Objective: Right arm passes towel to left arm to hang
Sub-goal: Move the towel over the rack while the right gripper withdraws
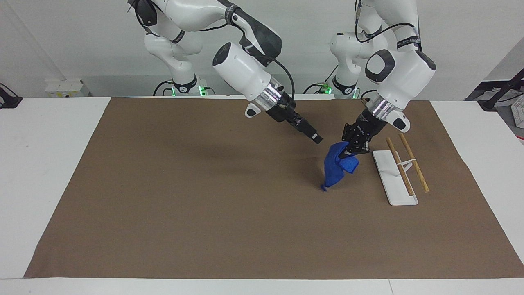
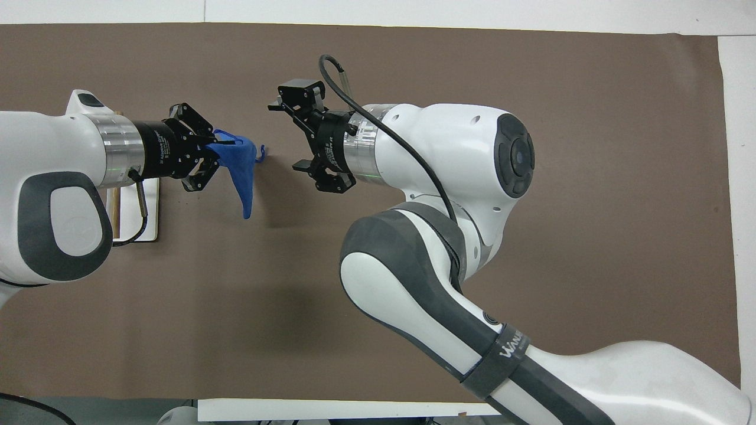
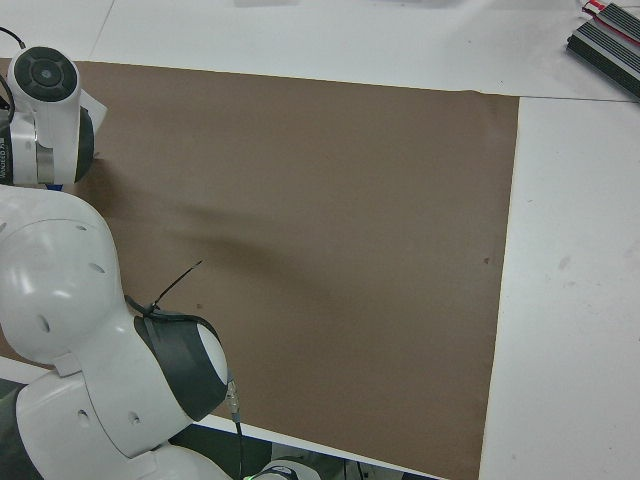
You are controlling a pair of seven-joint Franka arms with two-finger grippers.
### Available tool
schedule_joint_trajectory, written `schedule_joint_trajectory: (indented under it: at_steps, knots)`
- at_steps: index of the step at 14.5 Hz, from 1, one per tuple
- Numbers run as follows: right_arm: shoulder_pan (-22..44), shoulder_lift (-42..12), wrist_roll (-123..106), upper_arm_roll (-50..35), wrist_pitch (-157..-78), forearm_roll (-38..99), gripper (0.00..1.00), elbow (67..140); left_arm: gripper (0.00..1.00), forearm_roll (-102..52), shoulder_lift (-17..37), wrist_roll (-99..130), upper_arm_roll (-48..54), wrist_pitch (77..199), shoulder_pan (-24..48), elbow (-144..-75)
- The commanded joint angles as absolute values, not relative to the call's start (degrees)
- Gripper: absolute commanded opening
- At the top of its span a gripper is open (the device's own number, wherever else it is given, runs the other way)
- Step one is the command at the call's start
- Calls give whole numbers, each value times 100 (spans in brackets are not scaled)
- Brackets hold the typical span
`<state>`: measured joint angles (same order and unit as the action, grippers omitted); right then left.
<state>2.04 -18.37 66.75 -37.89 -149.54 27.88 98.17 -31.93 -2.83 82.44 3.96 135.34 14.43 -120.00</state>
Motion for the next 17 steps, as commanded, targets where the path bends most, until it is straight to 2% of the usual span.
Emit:
schedule_joint_trajectory:
  at_steps: [1, 4, 8, 13, 17]
  knots:
    - [105, -1162, 4518, -3194, -14348, 2812, 99, 10642, 1, -3199, -237, 7106, 360, 13570, 1310, -11927]
    - [114, -827, 2258, -2087, -12636, 2708, 99, 10670, 1, -3199, -255, 6864, 360, 13570, 1056, -11962]
    - [132, -449, 109, -706, -11060, 1234, 99, 10574, 1, -3191, -299, 6820, 360, 13570, 371, -12085]
    - [149, -44, -229, 200, -9987, 179, 99, 10311, 1, -3190, -325, 5822, 369, 13676, -429, -12173]
    - [114, 158, -387, 605, -9730, 62, 99, 9951, 0, -3199, -229, 5039, 360, 13798, -580, -11972]
